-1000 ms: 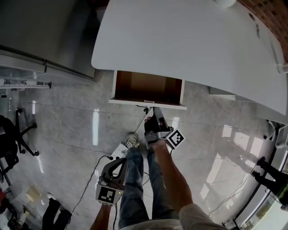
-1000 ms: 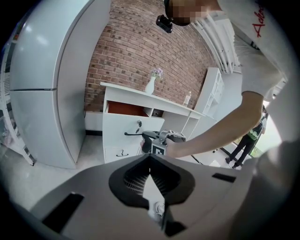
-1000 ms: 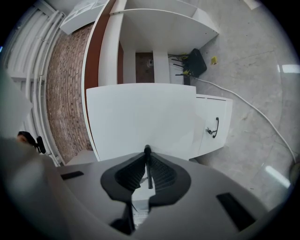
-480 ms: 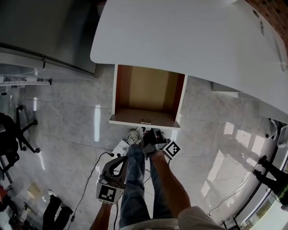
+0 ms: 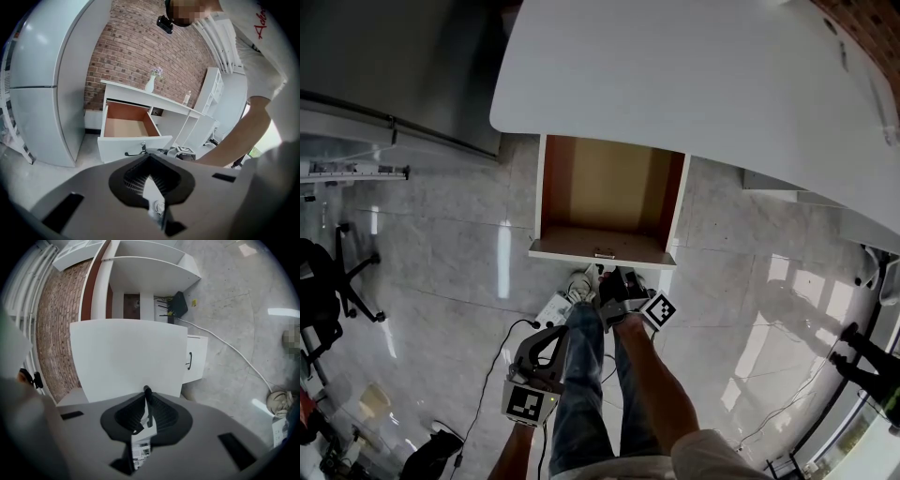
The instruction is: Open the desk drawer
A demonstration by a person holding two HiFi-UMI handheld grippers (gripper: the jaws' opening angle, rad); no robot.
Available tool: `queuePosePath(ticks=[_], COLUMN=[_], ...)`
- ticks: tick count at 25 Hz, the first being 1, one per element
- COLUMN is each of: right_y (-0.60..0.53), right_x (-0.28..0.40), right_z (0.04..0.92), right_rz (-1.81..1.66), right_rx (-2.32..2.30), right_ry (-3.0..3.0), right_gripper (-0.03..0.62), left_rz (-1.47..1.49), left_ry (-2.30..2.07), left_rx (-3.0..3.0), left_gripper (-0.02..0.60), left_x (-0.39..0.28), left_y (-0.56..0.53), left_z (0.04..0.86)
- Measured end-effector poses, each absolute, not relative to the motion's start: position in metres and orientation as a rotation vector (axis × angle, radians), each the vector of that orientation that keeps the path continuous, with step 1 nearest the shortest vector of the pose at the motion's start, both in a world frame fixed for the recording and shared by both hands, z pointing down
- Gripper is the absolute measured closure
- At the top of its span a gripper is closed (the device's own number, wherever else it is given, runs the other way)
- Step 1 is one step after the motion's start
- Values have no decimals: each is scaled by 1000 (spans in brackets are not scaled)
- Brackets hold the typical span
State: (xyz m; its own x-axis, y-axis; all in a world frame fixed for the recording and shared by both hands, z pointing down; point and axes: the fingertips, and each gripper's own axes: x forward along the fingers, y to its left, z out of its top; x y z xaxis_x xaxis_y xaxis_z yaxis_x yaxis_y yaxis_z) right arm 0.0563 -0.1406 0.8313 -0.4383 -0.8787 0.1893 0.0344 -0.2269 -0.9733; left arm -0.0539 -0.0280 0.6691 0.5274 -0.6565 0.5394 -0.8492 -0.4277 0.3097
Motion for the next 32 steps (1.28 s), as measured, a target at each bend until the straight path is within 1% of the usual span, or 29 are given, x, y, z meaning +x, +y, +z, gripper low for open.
queuePosePath(ticks=[4,5,6,7,13,17,19,20,22,26,28,32], right_y=[-137,-135,-132,-128,-111,-100,-95,-93,-90,-89,-90,-98], right_x=[56,55,54,54,63,68,72,75,80,89,93,99], right_z=[834,835,837,838,847,837,826,819,806,771,752,705], right_rz=[-1744,-1754,-1766,-1775,-1788,-1786,-1776,-1769,-1759,-1731,-1713,-1655], right_rx=[-1051,-1046,-1043,-1044,-1075,-1073,-1069,-1073,-1090,-1100,-1096,-1058], right_ry=[1334,1330,1327,1321,1254,1258,1259,1262,1269,1290,1304,1333], right_gripper=[544,513,441,405,405,407,418,436,502,558,572,577], left_rz=[456,459,462,465,461,453,448,445,447,456,464,433], left_ry=[-1226,-1226,-1226,-1226,-1222,-1217,-1217,-1218,-1214,-1203,-1197,-1202], left_rx=[2226,2223,2222,2222,2220,2237,2247,2256,2290,2361,2390,2425], left_gripper=[569,569,569,569,569,569,569,569,569,569,569,569], left_x=[-59,-60,-60,-60,-56,-50,-48,-47,-44,-41,-40,-35], left_y=[-29,-28,-28,-27,-26,-26,-28,-30,-34,-43,-48,-59], left_z=[666,666,665,665,668,665,659,655,647,623,609,576])
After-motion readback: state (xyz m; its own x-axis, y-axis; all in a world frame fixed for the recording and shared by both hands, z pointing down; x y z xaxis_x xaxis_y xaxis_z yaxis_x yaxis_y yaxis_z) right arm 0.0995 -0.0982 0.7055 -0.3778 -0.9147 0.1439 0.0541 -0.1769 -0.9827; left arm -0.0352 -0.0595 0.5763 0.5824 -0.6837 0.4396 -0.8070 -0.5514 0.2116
